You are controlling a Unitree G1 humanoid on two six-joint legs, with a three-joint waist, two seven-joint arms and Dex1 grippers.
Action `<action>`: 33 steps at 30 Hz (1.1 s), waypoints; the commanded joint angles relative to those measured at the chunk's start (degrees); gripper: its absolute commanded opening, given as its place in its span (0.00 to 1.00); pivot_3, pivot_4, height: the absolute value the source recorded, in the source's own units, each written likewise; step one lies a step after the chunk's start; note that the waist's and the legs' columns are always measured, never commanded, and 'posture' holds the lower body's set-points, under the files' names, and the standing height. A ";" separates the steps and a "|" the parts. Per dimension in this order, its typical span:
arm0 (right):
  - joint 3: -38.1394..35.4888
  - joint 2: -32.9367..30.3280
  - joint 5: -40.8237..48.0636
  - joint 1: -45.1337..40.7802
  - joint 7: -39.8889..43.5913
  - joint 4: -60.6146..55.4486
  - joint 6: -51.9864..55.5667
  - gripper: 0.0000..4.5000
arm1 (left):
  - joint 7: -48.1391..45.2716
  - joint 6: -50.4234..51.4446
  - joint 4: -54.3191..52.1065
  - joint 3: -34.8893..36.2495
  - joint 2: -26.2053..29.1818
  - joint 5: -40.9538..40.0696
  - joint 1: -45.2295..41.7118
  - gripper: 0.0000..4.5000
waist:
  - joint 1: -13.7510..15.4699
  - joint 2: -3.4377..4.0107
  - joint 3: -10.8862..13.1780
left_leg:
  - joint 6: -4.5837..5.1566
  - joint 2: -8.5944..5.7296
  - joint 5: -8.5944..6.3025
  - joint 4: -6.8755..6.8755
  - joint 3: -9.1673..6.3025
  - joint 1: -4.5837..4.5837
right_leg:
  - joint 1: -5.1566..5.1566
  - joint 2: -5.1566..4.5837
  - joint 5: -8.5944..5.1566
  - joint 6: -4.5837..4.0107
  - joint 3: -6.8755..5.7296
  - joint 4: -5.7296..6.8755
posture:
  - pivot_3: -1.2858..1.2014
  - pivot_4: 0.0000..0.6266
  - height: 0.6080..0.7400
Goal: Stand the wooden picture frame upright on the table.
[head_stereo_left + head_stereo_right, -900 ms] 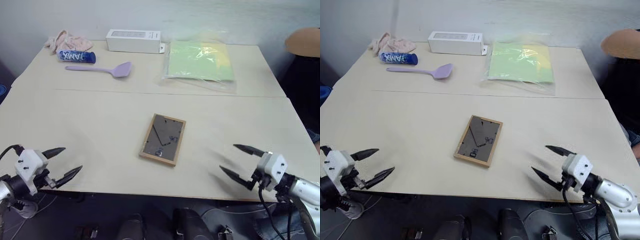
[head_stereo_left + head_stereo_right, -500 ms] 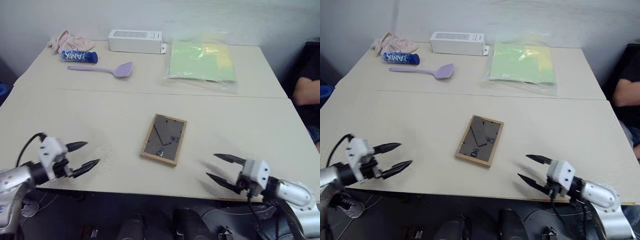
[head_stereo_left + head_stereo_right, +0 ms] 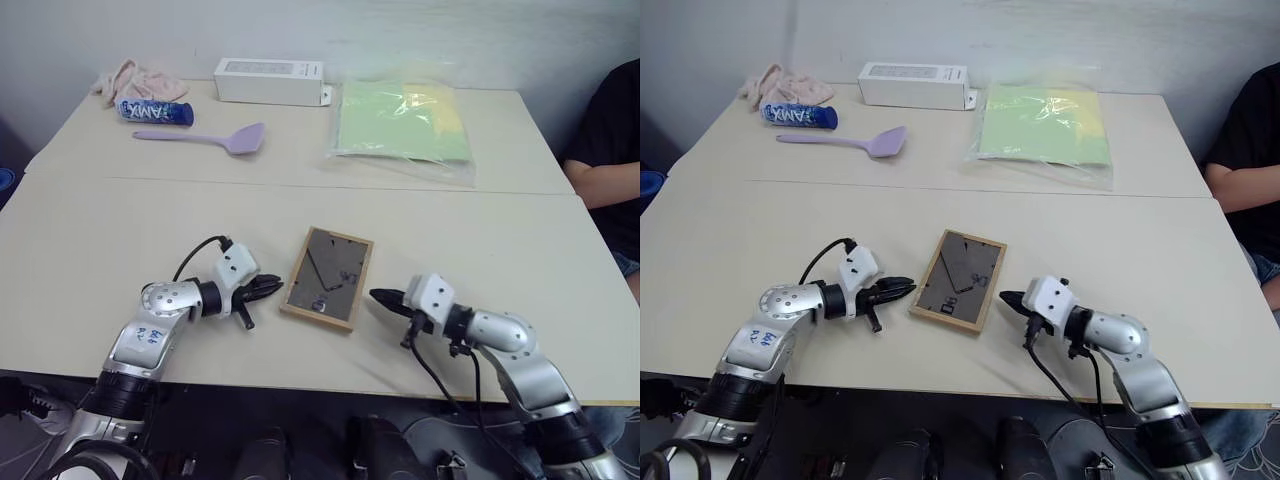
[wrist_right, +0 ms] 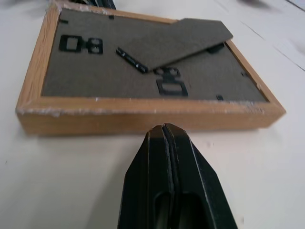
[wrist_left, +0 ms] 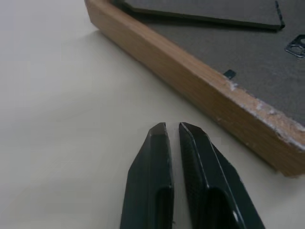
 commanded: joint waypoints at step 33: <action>1.76 -4.57 -1.68 -0.87 6.19 -2.27 -0.11 0.00 | 11.03 73.53 5.06 9.78 -0.73 -35.20 -16.26 0.94 | 1.25 -0.03 -0.01 | -0.03 -0.07 0.02 0.08 -0.11 0.00 | 0.06 0.00 0.00 0.01 0.00 0.05 | 0.52 0.24 1.00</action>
